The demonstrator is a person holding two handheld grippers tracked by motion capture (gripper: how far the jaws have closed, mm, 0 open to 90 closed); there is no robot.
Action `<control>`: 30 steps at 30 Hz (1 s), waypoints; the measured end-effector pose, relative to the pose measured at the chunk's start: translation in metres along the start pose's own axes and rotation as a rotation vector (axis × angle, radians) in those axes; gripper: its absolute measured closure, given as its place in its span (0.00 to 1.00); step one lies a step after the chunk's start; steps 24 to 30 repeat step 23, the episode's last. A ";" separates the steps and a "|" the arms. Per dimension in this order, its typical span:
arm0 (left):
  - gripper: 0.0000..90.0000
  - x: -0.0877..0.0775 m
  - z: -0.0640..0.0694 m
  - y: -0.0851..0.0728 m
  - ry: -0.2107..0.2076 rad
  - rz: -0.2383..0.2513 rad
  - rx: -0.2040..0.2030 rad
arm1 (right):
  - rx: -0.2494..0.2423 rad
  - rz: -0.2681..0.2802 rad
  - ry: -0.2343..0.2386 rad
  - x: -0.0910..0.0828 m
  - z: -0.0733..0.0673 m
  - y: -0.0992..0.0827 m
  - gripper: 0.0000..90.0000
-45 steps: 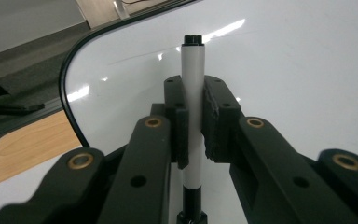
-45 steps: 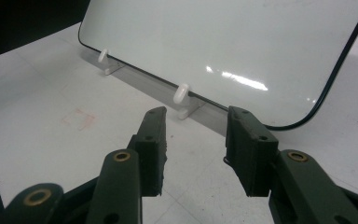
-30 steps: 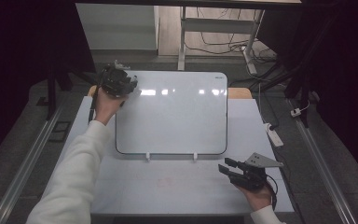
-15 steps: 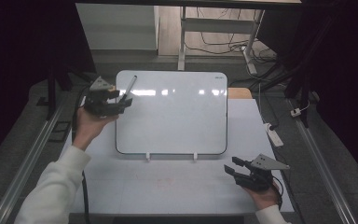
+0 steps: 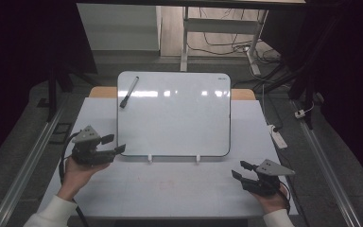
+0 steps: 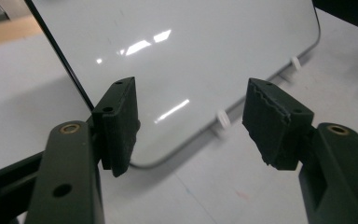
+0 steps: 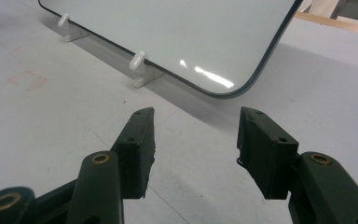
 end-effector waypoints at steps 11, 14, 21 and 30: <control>0.39 0.004 0.019 -0.045 -0.032 -0.033 -0.010 | -0.009 0.001 -0.010 0.001 0.003 0.000 0.51; 0.39 0.005 0.019 -0.050 -0.037 -0.040 -0.022 | -0.011 0.009 -0.008 0.000 0.002 0.002 0.51; 0.39 0.001 0.018 -0.053 -0.032 -0.028 -0.026 | -0.019 0.018 -0.007 0.000 0.002 0.004 0.51; 0.39 0.001 0.018 -0.054 -0.028 -0.027 -0.031 | -0.025 0.022 -0.006 0.000 0.001 0.005 0.51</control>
Point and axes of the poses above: each handheld gripper's, and its own axes: x roughly forward along the jaws, y roughly out of its top, z roughly to its right, the point moved 8 cm from there along x, roughly forward along the jaws, and after that the axes turned 5 degrees about -y, right-handed, at the moved point
